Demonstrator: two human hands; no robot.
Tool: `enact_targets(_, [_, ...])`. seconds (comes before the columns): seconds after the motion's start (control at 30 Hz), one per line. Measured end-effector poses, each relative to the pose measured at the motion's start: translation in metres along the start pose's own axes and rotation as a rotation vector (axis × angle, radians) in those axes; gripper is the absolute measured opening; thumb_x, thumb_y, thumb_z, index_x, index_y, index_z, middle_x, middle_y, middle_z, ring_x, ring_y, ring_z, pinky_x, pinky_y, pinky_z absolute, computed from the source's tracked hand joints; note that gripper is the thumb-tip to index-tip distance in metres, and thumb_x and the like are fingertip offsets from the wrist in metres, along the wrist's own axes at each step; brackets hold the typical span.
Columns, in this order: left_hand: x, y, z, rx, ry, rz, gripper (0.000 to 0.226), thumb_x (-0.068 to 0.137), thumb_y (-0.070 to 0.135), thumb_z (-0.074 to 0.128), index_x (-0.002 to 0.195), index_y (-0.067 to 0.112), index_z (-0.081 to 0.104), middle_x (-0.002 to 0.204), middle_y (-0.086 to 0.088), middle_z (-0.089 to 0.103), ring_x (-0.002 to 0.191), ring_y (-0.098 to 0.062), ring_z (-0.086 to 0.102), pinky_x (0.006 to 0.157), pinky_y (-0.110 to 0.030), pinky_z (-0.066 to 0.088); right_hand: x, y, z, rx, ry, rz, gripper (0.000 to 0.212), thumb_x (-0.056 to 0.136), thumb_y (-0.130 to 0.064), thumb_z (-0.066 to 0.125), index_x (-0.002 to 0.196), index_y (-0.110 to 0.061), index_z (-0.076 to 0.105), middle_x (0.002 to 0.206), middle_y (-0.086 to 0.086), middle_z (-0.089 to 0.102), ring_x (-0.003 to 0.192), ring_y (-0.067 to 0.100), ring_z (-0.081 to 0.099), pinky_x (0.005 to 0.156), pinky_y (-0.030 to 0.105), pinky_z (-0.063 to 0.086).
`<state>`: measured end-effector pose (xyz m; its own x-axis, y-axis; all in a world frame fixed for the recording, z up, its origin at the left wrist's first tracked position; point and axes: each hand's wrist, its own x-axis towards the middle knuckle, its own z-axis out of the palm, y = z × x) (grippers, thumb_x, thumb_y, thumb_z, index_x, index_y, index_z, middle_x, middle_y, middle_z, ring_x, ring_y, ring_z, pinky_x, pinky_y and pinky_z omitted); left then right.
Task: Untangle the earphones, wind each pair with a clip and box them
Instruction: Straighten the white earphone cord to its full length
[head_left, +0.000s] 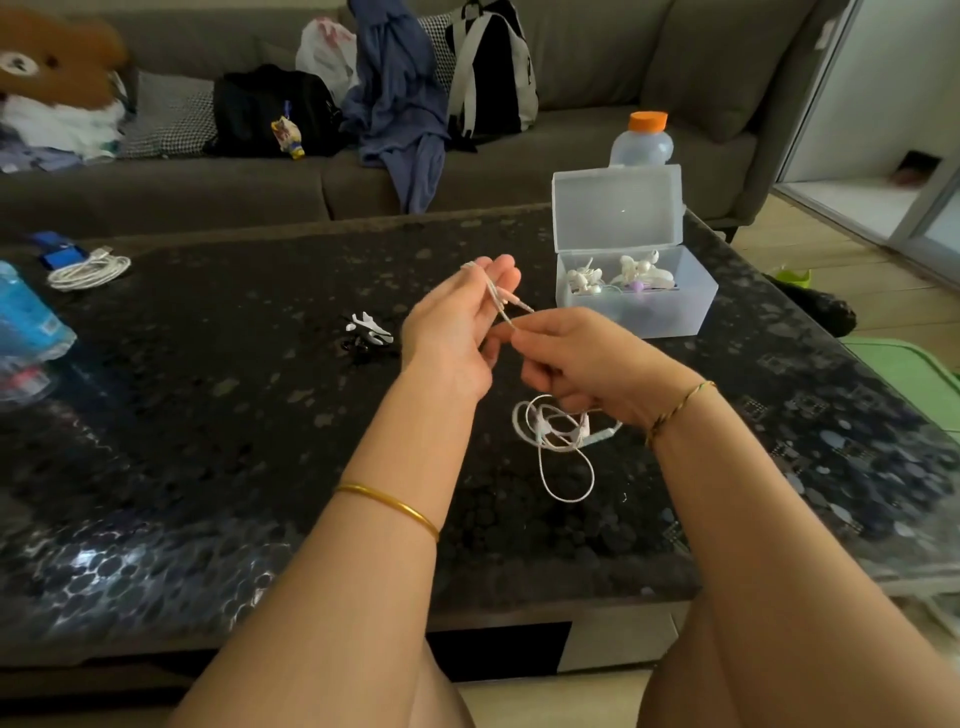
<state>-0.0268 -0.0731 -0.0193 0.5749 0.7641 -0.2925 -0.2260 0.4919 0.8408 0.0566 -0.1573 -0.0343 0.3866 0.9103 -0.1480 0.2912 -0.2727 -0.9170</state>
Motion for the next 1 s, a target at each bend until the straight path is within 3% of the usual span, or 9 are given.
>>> enact_targets(0.07, [-0.001, -0.004, 0.0, 0.068, 0.05, 0.144, 0.019, 0.099, 0.016, 0.05, 0.11, 0.015, 0.065, 0.087, 0.009, 0.073, 0.074, 0.004, 0.068, 0.069, -0.017, 0.048, -0.003, -0.004, 0.001, -0.165, -0.038, -0.03, 0.026, 0.1, -0.014, 0.039, 0.112, -0.013, 0.062, 0.058, 0.002, 0.047, 0.034, 0.004, 0.034, 0.036, 0.014, 0.03])
enact_targets(0.13, [0.003, -0.008, -0.004, 0.308, 0.078, 0.332, 0.02, 0.097, 0.012, 0.051, 0.111, 0.011, 0.066, 0.087, 0.008, 0.07, 0.075, 0.003, 0.069, 0.067, -0.012, 0.053, -0.005, -0.007, 0.002, -0.252, -0.041, -0.066, 0.025, 0.099, -0.013, 0.04, 0.111, -0.008, 0.062, 0.058, 0.002, 0.049, 0.033, 0.002, 0.038, 0.037, 0.012, 0.032])
enact_targets(0.27, [0.009, -0.015, -0.013, 0.904, 0.021, 0.614, 0.018, 0.095, 0.018, 0.052, 0.091, 0.026, 0.068, 0.085, 0.011, 0.07, 0.086, -0.006, 0.068, 0.092, -0.042, 0.051, -0.008, -0.008, -0.01, -0.294, 0.118, -0.111, 0.02, 0.095, -0.02, 0.052, 0.094, -0.006, 0.066, 0.059, 0.002, 0.053, 0.042, 0.011, 0.044, 0.042, 0.022, 0.041])
enact_targets(0.37, [0.008, -0.016, -0.008, 1.207, -0.015, 0.594, 0.027, 0.097, 0.022, 0.049, 0.074, 0.034, 0.058, 0.079, 0.011, 0.068, 0.086, -0.011, 0.066, 0.093, -0.045, 0.047, -0.003, -0.001, -0.02, -0.48, 0.337, -0.194, 0.015, 0.092, -0.023, 0.058, 0.089, -0.013, 0.068, 0.071, -0.002, 0.062, 0.061, 0.008, 0.057, 0.059, 0.017, 0.051])
enact_targets(0.47, [0.007, -0.013, 0.001, 1.36, -0.121, 0.413, 0.027, 0.1, 0.021, 0.041, 0.082, 0.024, 0.061, 0.081, 0.005, 0.067, 0.086, -0.017, 0.064, 0.089, -0.043, 0.048, 0.003, 0.01, -0.025, -0.631, 0.535, -0.257, 0.014, 0.091, -0.022, 0.059, 0.098, -0.017, 0.07, 0.094, 0.0, 0.068, 0.087, 0.016, 0.061, 0.082, 0.036, 0.053])
enact_targets(0.6, [-0.001, -0.009, 0.002, 1.095, -0.274, 0.166, 0.033, 0.103, 0.02, 0.038, 0.089, 0.01, 0.066, 0.068, 0.004, 0.056, 0.063, -0.007, 0.052, 0.064, -0.022, 0.039, 0.008, 0.02, -0.027, -0.552, 0.546, -0.272, 0.015, 0.092, -0.02, 0.059, 0.1, -0.014, 0.071, 0.094, 0.002, 0.068, 0.087, 0.018, 0.062, 0.082, 0.037, 0.054])
enact_targets(0.77, [-0.002, 0.006, -0.005, 0.167, -0.311, -0.206, 0.028, 0.102, 0.025, 0.04, 0.086, 0.016, 0.062, 0.06, 0.01, 0.05, 0.057, -0.002, 0.045, 0.071, -0.024, 0.031, 0.008, 0.018, -0.024, -0.233, 0.326, -0.139, 0.016, 0.095, -0.018, 0.054, 0.091, -0.012, 0.068, 0.071, 0.006, 0.065, 0.056, 0.01, 0.06, 0.062, 0.019, 0.054])
enact_targets(0.87, [-0.002, 0.008, -0.006, -0.075, -0.214, -0.17, 0.025, 0.1, 0.03, 0.044, 0.094, 0.021, 0.067, 0.071, 0.014, 0.064, 0.074, 0.002, 0.055, 0.074, -0.026, 0.03, 0.005, 0.014, -0.019, -0.095, 0.165, -0.037, 0.016, 0.095, -0.015, 0.055, 0.094, -0.007, 0.068, 0.069, 0.007, 0.065, 0.053, 0.009, 0.06, 0.06, 0.022, 0.057])
enact_targets(1.0, [0.001, 0.005, -0.005, 0.047, -0.017, 0.041, 0.02, 0.1, 0.027, 0.047, 0.096, 0.023, 0.066, 0.087, 0.014, 0.074, 0.081, 0.006, 0.067, 0.076, -0.023, 0.036, 0.0, 0.006, -0.013, 0.059, -0.005, -0.001, 0.011, 0.093, -0.012, 0.056, 0.095, -0.008, 0.067, 0.066, 0.003, 0.064, 0.053, 0.007, 0.06, 0.059, 0.018, 0.056])
